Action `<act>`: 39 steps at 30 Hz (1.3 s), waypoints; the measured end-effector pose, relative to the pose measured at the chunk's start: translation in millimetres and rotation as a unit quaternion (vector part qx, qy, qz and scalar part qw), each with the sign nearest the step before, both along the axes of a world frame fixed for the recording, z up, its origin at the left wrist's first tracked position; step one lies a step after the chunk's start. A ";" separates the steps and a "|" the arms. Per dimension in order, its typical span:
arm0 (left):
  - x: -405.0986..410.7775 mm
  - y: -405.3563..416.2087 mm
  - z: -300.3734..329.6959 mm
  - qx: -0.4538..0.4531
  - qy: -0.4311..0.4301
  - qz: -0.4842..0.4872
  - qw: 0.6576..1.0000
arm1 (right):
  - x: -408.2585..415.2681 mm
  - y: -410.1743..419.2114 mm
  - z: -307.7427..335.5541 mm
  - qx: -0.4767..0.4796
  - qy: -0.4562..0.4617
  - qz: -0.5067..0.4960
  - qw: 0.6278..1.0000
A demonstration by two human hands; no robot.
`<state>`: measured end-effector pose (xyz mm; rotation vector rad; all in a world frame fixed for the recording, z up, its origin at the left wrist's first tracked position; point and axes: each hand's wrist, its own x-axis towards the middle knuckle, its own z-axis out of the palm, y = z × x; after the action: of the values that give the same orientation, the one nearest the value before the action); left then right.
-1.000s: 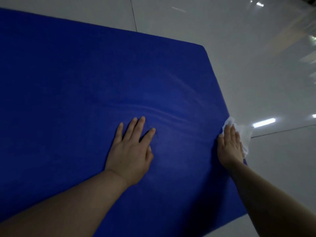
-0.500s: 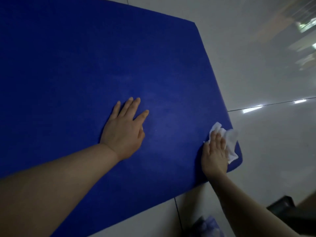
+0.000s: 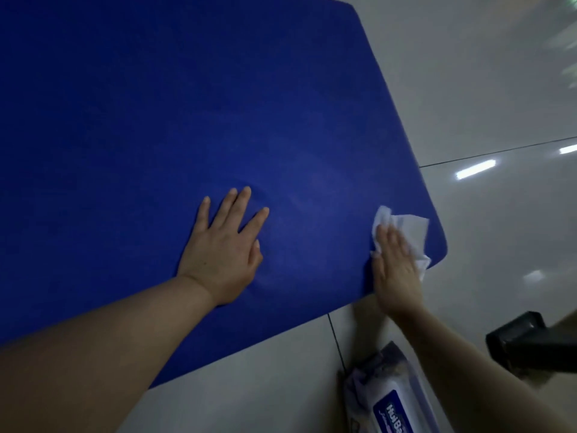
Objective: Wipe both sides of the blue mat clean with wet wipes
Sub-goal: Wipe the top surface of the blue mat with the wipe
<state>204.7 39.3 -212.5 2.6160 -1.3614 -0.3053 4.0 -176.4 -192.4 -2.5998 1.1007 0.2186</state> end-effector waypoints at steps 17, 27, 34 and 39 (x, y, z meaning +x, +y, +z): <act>4.1 -1.1 -2.8 -0.027 -0.001 -0.003 1.000 | 10.3 -2.7 -7.8 -0.020 -0.022 -0.215 0.976; 5.4 -1.0 -3.4 -0.026 0.009 -0.001 1.000 | 42.9 61.9 -9.9 -0.016 -0.045 -0.204 0.978; 5.3 -0.4 -5.2 -0.036 0.013 -0.002 0.999 | 42.4 -11.2 -4.9 -0.028 0.021 -0.266 0.963; 5.4 -0.3 -4.2 -0.036 0.016 -0.004 0.999 | 51.0 5.8 -10.5 -0.050 -0.007 -0.315 0.948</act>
<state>210.1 39.1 -216.7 2.5365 -1.3480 -0.2933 54.9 -170.6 -202.9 -2.1735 1.8973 -0.0063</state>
